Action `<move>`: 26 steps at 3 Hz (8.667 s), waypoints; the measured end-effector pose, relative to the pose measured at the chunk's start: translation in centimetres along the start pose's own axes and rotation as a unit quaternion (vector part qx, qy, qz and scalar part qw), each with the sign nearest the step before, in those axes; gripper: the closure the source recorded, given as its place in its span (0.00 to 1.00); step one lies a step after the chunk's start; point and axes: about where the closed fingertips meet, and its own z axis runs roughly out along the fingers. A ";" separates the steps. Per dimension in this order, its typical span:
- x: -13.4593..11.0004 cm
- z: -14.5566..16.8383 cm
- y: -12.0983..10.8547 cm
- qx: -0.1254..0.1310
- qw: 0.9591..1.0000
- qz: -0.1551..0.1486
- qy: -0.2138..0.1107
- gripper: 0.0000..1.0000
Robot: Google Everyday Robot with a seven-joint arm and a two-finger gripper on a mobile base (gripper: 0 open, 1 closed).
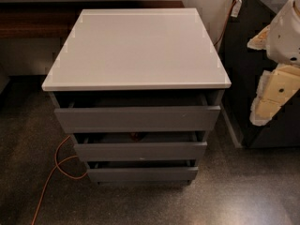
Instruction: Pick coke can from middle drawer and place on counter
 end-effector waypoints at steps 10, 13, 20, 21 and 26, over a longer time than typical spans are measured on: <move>-5.0 34.9 7.5 -0.045 0.995 -0.065 -0.058 0.00; -4.7 43.2 6.4 -0.007 0.986 -0.142 -0.089 0.00; -1.6 57.4 -0.3 0.038 0.980 -0.163 -0.107 0.00; -1.0 58.5 -1.5 0.039 0.981 -0.155 -0.107 0.15; -0.9 57.7 3.2 0.011 0.977 -0.163 -0.138 1.00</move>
Offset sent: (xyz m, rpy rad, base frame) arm 0.0041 0.0156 -0.0322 0.0563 -0.0030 0.0372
